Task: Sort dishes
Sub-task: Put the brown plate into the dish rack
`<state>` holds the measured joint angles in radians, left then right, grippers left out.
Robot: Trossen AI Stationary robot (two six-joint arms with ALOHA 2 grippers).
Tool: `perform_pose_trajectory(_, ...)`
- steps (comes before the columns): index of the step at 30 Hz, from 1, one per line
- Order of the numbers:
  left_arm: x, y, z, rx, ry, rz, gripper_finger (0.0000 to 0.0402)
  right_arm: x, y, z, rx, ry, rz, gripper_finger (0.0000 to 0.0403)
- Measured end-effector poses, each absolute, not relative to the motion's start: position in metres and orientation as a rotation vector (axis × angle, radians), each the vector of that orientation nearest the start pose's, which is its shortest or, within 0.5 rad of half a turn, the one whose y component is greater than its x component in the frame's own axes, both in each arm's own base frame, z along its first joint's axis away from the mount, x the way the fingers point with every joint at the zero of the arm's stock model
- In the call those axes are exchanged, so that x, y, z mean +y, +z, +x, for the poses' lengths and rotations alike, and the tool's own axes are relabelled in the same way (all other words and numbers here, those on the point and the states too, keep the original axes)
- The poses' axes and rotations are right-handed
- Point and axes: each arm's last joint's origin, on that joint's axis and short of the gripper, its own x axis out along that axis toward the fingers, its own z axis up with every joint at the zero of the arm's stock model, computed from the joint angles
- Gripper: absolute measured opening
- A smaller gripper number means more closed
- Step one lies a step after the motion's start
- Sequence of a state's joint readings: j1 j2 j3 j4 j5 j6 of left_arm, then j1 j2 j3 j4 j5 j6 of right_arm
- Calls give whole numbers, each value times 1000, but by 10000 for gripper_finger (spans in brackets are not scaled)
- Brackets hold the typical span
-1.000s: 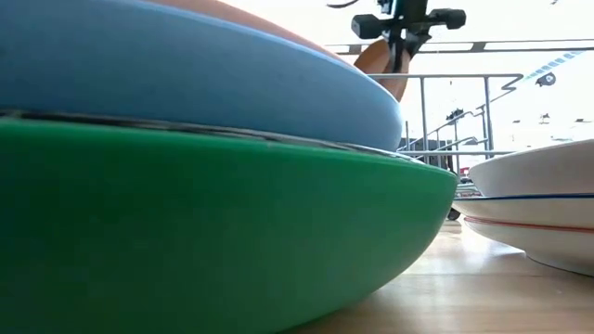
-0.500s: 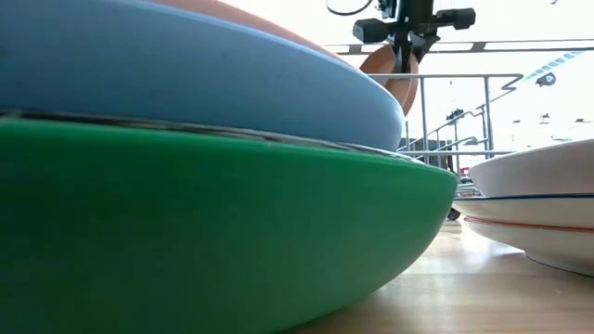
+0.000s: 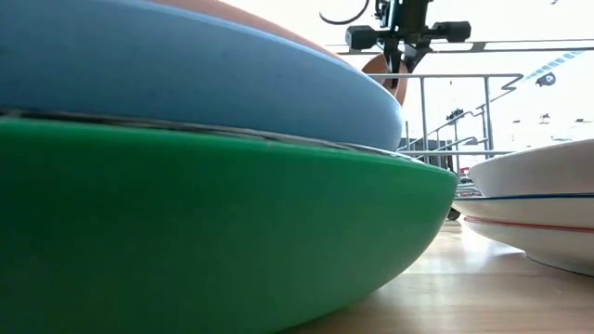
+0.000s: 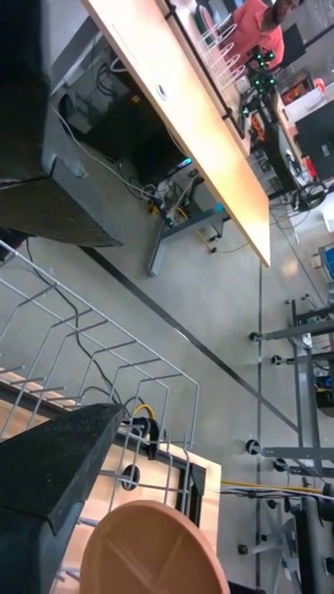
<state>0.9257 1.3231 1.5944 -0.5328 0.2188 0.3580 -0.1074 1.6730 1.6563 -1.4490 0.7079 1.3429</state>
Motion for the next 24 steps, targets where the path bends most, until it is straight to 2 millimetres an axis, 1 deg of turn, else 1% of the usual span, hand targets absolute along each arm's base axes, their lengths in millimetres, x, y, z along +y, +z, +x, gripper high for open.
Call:
perform_pose_trajectory(6,210,458,166,347,652,197,279,-51,321,297,733,-1457,630,47)
perform_pose_trajectory(15,210,458,166,349,651,195,279,-51,319,296,731,-1464,632,47)
perform_pose_trajectory(24,210,457,166,353,650,192,279,-52,313,297,714,-1476,637,47)
